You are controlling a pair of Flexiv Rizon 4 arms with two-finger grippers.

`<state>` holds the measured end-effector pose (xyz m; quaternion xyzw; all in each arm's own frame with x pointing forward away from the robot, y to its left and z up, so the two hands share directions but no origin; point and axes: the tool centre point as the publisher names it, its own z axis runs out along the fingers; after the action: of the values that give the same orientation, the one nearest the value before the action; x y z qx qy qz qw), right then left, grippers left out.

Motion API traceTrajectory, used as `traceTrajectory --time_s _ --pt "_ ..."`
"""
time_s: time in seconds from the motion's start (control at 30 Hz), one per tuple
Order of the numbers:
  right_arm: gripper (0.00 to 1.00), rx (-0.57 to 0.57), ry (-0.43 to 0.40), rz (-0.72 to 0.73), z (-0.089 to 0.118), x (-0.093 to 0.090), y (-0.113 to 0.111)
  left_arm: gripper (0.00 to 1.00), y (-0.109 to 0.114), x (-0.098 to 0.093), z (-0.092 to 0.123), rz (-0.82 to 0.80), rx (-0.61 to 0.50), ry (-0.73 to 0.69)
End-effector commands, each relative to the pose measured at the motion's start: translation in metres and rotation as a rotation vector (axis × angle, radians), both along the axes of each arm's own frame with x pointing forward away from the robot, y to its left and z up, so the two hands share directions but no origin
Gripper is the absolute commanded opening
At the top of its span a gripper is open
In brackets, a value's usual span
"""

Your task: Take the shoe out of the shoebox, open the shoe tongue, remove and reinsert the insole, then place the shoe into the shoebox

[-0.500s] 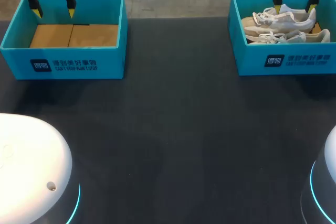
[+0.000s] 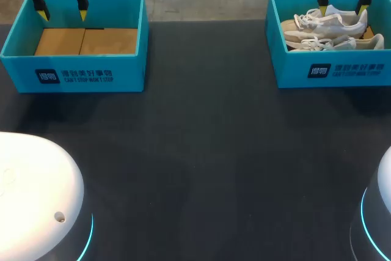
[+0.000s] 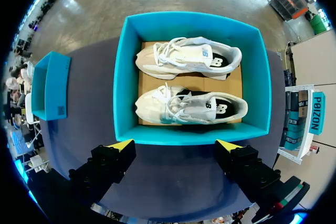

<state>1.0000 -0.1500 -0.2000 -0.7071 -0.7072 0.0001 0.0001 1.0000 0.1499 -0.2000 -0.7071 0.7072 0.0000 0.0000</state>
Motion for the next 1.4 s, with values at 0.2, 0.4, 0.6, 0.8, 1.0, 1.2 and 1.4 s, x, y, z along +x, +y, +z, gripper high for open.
traceTrajectory --time_s 0.2,0.4,0.6,0.8,1.0,1.2,1.4 --pt "1.0 -0.019 -0.031 -0.104 -0.009 0.014 -0.034 1.0 0.0 0.0 0.0 0.0 0.0 0.0" --pt "1.0 -0.026 -0.063 -0.146 -0.021 0.025 -0.061 1.0 0.0 0.0 0.0 0.0 0.0 0.0" --pt "1.0 -0.067 -0.093 -0.143 -0.034 0.026 -0.081 1.0 0.0 0.0 0.0 0.0 0.0 0.0" --pt "1.0 -0.092 -0.115 -0.093 -0.041 0.02 -0.091 1.0 0.0 0.0 0.0 0.0 0.0 0.0" --pt "1.0 -0.097 -0.111 -0.091 -0.043 0.02 -0.092 1.0 0.0 0.0 0.0 0.0 0.0 0.0" --pt "1.0 -0.097 -0.111 -0.091 -0.043 0.02 -0.092 1.0 0.0 0.0 0.0 0.0 0.0 0.0" --pt "1.0 -0.097 -0.111 -0.091 -0.043 0.02 -0.092 1.0 0.0 0.0 0.0 0.0 0.0 0.0"
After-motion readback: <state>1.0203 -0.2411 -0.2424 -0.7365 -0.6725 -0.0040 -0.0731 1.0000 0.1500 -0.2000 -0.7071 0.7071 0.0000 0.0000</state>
